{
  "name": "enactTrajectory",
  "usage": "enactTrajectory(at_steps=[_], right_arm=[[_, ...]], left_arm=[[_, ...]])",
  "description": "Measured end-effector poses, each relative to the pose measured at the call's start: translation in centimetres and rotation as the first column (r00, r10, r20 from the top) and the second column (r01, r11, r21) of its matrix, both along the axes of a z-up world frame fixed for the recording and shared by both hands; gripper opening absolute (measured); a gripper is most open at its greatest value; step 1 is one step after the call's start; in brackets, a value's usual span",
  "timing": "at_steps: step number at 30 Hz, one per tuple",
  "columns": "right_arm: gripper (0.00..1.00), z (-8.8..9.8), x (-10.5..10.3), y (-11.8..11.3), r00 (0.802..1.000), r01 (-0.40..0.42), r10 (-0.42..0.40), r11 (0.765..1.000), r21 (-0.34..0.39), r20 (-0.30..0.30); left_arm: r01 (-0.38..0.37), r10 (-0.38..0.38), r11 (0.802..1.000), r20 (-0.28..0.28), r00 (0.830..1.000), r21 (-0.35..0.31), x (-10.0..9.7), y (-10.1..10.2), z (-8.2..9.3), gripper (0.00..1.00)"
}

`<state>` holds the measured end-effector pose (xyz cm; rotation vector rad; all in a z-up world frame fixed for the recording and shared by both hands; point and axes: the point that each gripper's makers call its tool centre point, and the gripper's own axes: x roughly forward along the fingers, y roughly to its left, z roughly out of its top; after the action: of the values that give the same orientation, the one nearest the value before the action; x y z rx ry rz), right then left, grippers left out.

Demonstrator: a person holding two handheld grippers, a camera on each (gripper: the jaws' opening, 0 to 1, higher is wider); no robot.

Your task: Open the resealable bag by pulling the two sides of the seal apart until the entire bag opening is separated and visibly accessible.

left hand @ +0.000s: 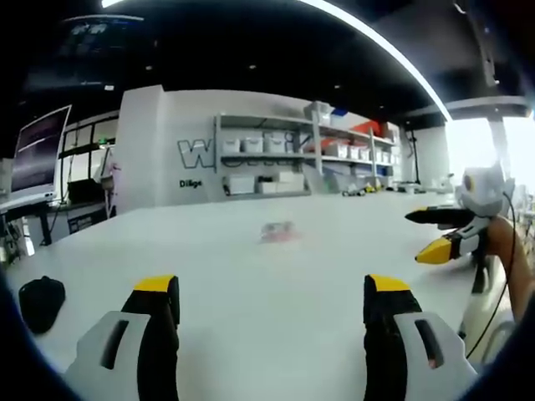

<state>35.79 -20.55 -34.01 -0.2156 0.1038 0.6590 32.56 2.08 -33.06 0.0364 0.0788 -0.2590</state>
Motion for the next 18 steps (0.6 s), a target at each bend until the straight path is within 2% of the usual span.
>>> enactTrajectory(at_steps=[18], right_arm=[[0.92,0.19,-0.11,0.14,1.0,-0.009,0.009,1.0,0.009,0.003]], left_arm=[[-0.001,0.001,1.0,0.013,1.0,-0.004,-0.12,0.27,0.59,0.9]])
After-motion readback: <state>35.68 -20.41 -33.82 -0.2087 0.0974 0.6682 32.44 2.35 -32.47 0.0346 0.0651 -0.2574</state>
